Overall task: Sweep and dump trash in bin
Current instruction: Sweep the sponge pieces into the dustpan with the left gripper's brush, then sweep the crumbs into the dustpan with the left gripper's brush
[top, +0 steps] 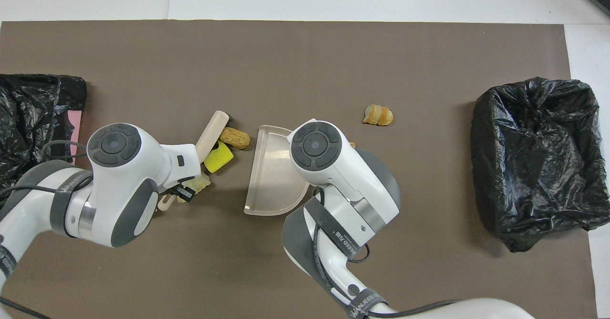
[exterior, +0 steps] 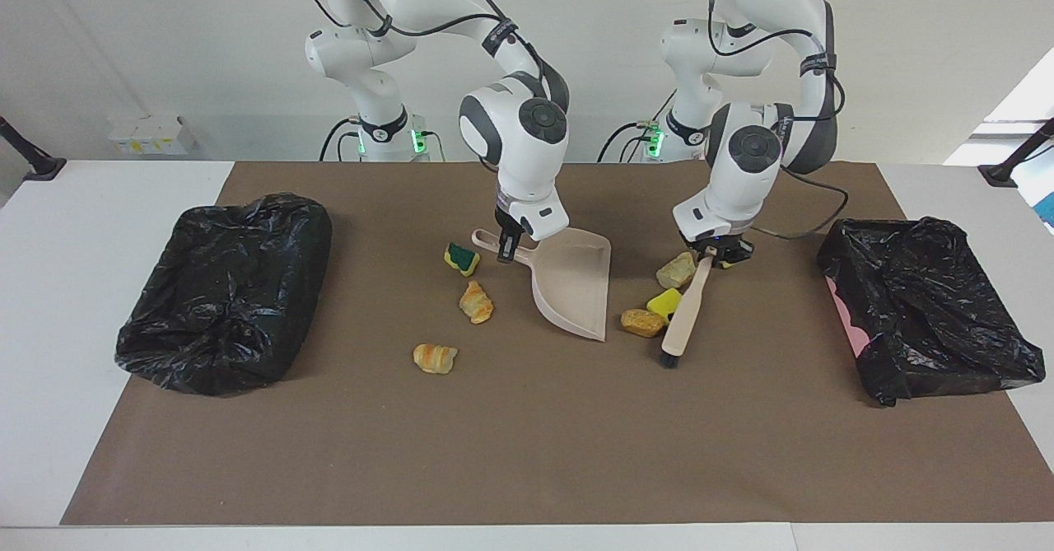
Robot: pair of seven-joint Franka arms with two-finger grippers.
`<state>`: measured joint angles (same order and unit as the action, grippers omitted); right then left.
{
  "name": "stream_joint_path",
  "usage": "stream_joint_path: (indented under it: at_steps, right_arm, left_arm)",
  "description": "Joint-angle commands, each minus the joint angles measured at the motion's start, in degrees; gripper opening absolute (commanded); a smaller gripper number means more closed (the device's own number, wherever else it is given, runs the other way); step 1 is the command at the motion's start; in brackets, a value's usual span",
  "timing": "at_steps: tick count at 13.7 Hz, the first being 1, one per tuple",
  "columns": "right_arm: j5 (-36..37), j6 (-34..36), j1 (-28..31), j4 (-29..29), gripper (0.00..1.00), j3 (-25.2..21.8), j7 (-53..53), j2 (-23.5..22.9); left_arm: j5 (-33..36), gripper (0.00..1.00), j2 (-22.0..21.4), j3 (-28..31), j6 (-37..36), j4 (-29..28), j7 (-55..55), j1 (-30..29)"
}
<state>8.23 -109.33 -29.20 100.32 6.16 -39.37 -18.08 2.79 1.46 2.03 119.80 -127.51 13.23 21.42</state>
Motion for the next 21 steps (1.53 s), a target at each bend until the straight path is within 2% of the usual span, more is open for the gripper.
stream_joint_path:
  at_steps: [1, 5, 8, 11, 13, 15, 16, 18, 21]
  right_arm:
    - [0.47, -1.32, 0.46, 1.71, 0.0, 0.08, 0.52, 0.24]
    - [0.12, -5.02, 1.43, 4.88, 0.0, 0.08, -1.14, 1.12]
    - [-0.15, -4.58, 1.95, 4.8, 0.0, 0.08, -7.02, 1.12]
    - [0.2, -4.49, 1.52, 4.71, 0.0, 0.08, -13.0, 1.12]
    - [0.47, -4.49, 1.25, 4.71, 0.0, 0.08, -15.56, 1.29]
    - [0.64, -4.58, 1.08, 4.71, 0.0, 0.08, -17.14, 1.38]
    - [0.64, -4.58, 0.9, 4.71, 0.0, 0.08, -17.23, 1.55]
    - [0.64, -5.1, 0.29, 4.88, 0.0, 0.08, -16.71, 1.64]
    - [0.47, -5.1, -0.94, 5.15, 0.0, 0.08, -16.18, 2.08]
  left_arm:
    - [-5.06, 0.0, -4.44, 0.87, -0.79, -4.32, 1.18, 5.72]
    - [-9.9, 0.0, -5.24, 0.87, -5.52, -3.36, 0.92, 13.29]
    - [-11.74, 0.0, -5.5, 1.14, -8.78, -0.73, -1.52, 12.69]
    - [-11.66, 0.0, -7.6, 1.75, -9.67, -0.72, -13.19, 11.9]
    - [-11.58, 0.0, -10.58, 1.75, -11.07, -1.24, -20.4, 10.84]
    - [-10.88, 0.0, -14.1, 1.75, -16.93, -1.42, -28.05, 8.91]
    - [-8.96, 0.0, -14.81, 1.75, -19.58, -2.12, -31.83, 8.56]
    - [-6.31, 0.0, -17.44, 1.75, -20.48, -5.53, -37.99, 7.68]
    - [-2.54, 0.0, -22.8, 1.75, -20.57, -12.39, -40.73, 2.86]
